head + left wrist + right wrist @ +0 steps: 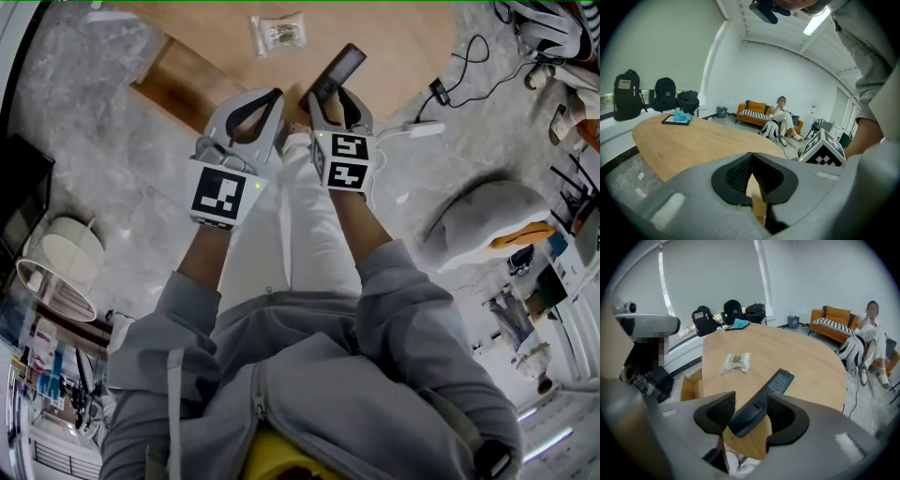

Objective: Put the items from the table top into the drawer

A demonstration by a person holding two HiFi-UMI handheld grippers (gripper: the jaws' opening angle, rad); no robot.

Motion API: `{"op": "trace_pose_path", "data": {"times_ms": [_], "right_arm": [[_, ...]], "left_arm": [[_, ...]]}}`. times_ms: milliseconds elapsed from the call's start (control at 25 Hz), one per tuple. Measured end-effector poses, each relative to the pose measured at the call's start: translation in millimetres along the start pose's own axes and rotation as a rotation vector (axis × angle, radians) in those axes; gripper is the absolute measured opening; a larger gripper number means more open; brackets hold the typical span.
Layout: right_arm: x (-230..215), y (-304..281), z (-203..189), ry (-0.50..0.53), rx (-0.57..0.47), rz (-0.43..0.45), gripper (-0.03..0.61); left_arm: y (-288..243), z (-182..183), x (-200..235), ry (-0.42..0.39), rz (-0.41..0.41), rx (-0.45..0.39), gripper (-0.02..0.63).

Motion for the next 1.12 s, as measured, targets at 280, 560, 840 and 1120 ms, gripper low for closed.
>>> {"op": "trace_pose_path", "data": {"times_ms": [280,560,840,1120], "right_arm": [[-8.6,-18.9,-22.3,-0.26,0.119,-0.134,0.285],[-6.9,-31.9,-27.2,-0.267,0.191,-0.261,0.274],[-4.4,-35.5,-24.0,-0.238,0.223,-0.308,0.234],[-8.7,-31.5,-21.3,-0.25,0.185,-0.269,0.206]], "left_arm": [[-3.3,-11.8,-4.0,0.023,0.006,0.021,0.0],[5.1,-18.8,1.5,0.079,0.04,0.014,0.0],[15.1,-23.0,7.9,0.087,0.068,0.02,0.0],[28.1,-25.9,8.6,0.103,0.087,0.013,0.0]]}}
Point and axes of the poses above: the fingertips, and each gripper's own axes: y backward along the fingers, x to its left, z out of its top, the point moved 4 cm from there along y, backward along the fingers, and after that the axes turned 11 degrees about -x, right-handed, at the moved point
